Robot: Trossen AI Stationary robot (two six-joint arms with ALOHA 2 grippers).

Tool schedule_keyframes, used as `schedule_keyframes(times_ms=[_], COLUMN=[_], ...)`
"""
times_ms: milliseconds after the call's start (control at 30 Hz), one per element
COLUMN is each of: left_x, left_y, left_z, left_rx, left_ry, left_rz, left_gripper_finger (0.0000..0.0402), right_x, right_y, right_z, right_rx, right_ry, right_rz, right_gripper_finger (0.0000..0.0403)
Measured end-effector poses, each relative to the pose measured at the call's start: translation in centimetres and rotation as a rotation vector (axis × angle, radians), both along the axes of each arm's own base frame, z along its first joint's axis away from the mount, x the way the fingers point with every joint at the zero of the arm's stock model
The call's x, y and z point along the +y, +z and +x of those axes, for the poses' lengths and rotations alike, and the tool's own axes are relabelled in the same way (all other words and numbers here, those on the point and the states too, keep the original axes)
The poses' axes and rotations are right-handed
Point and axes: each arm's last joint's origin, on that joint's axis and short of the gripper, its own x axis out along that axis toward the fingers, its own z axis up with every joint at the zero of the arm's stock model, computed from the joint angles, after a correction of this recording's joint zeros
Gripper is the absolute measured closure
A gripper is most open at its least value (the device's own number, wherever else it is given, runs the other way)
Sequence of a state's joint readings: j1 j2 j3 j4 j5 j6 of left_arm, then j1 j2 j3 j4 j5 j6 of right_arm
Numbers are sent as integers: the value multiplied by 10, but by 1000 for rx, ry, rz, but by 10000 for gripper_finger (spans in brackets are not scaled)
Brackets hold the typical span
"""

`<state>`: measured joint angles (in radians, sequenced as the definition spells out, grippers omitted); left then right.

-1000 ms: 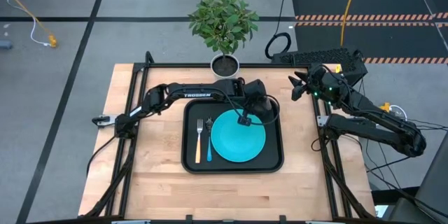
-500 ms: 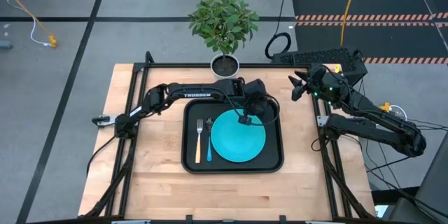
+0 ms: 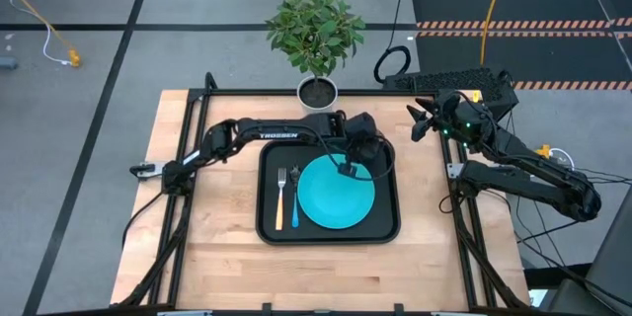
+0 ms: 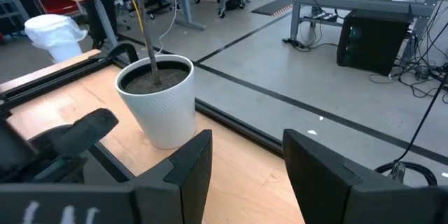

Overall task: Pick and place plate/cup/fork/spoon on tray
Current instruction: Put the blue cup on the black tray

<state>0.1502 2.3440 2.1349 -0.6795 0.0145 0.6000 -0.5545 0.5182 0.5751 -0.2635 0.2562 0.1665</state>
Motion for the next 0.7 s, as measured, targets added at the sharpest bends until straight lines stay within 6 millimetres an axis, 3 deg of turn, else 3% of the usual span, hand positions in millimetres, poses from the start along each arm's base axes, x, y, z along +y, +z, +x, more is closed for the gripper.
schedule_keyframes(times_ms=[467,700], left_x=[-20,-20], left_y=[7,13], left_z=[5,5], left_rx=[-50,-78], left_ry=[-34,-27], left_rz=[4,15], left_gripper_finger=[284,284], right_x=[0,0], right_y=[0,0], right_z=[0,0], right_rx=[2,1], right_ry=[1,2], right_rz=[-3,-7], right_gripper_finger=[234,234])
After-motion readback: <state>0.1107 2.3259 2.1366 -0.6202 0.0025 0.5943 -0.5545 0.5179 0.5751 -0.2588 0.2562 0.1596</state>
